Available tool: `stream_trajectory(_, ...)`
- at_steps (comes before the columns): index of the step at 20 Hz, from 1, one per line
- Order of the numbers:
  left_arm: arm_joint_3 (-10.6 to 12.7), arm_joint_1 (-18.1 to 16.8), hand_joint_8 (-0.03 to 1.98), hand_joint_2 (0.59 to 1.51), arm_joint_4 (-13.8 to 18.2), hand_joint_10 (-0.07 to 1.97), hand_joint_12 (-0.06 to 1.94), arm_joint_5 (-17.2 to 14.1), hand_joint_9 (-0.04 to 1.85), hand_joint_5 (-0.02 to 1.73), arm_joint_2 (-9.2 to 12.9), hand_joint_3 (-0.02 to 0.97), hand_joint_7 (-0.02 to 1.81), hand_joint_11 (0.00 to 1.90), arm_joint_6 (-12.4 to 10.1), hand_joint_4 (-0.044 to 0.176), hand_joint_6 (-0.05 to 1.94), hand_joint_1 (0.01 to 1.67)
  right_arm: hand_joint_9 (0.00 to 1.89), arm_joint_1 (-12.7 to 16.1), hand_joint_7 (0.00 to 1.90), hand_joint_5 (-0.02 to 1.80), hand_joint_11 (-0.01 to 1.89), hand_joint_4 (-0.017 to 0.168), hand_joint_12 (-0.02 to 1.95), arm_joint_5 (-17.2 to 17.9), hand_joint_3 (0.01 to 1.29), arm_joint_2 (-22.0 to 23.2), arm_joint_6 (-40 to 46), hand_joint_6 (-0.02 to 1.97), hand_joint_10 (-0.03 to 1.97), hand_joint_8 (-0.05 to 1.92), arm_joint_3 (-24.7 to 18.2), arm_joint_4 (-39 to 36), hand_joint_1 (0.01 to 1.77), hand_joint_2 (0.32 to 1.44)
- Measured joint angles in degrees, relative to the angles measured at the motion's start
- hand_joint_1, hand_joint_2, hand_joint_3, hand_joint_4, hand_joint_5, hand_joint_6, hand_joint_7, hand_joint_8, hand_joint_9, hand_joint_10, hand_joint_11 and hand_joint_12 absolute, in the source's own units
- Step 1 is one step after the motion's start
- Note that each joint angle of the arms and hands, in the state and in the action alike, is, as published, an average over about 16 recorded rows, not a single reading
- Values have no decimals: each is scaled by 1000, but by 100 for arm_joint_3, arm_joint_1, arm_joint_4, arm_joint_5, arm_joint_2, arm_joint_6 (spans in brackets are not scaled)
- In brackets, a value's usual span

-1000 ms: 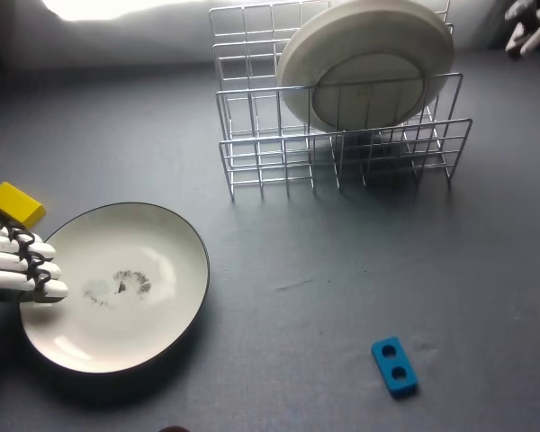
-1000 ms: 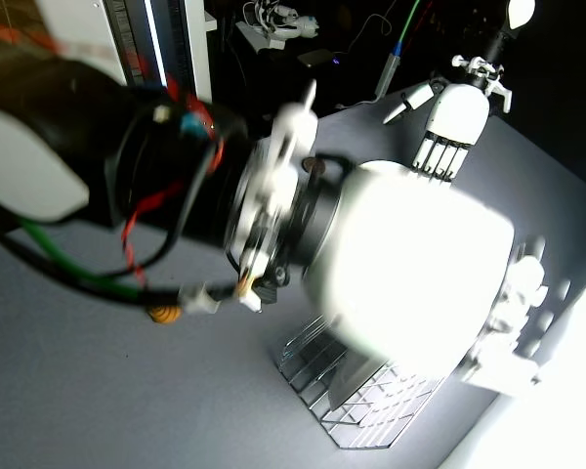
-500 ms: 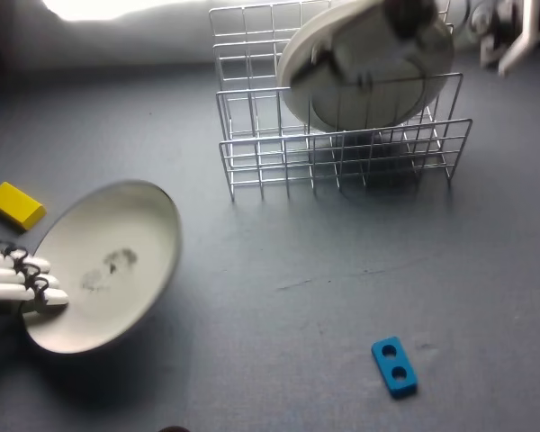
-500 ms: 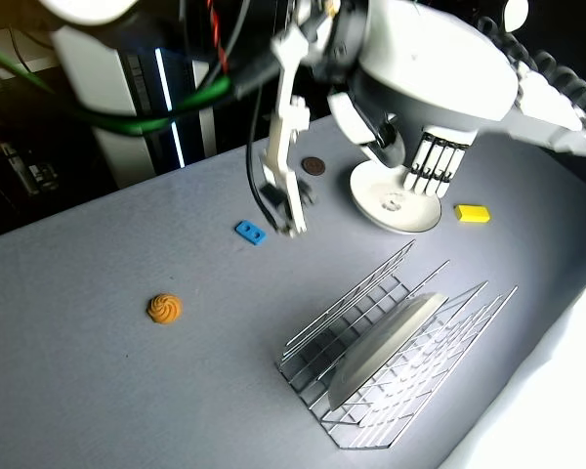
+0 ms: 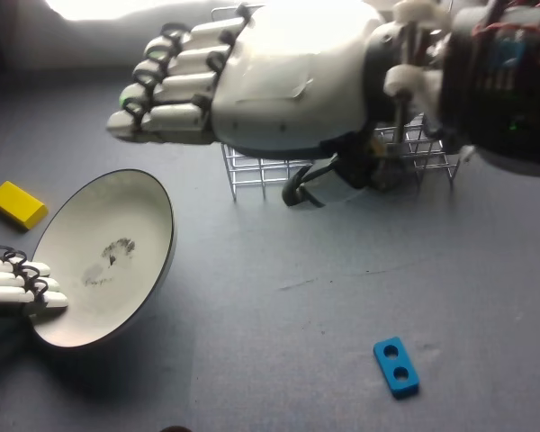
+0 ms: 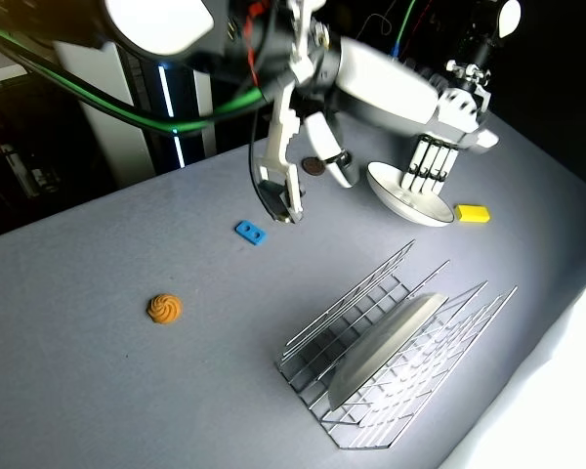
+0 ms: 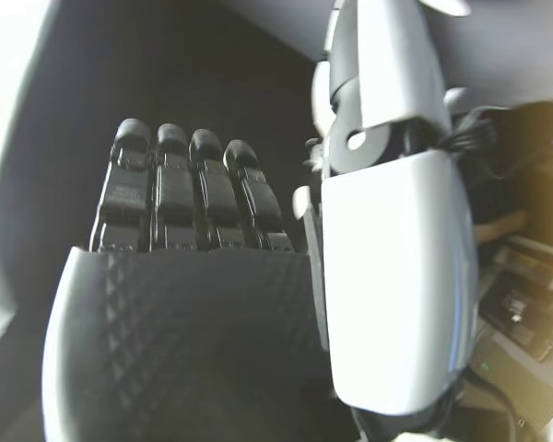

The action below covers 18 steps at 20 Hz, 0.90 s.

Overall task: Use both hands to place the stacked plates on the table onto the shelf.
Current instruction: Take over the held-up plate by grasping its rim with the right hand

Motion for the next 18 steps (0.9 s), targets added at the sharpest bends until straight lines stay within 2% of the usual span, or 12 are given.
stream_trajectory(5,10,21,-12,1035,-20,-65,10,-19,-27,16,-9,20,-5,22,-1,-6,17,14,19,-289,11,20,12,0,4,-43,14,-536,-277,26,14,11,200,6,1308,934)
stream_trajectory(12,17,37,-12,1034,-33,-65,9,-31,-27,15,-14,20,-5,22,1,-5,17,14,18,-513,16,19,12,0,4,-43,14,-1287,-332,26,15,11,663,8,1304,939)
stream_trajectory(18,21,39,-12,1033,-33,-65,8,-37,-28,15,-17,20,-4,22,2,-4,17,13,18,-700,20,19,13,0,4,-44,13,-1698,-351,26,15,12,1034,8,1302,942)
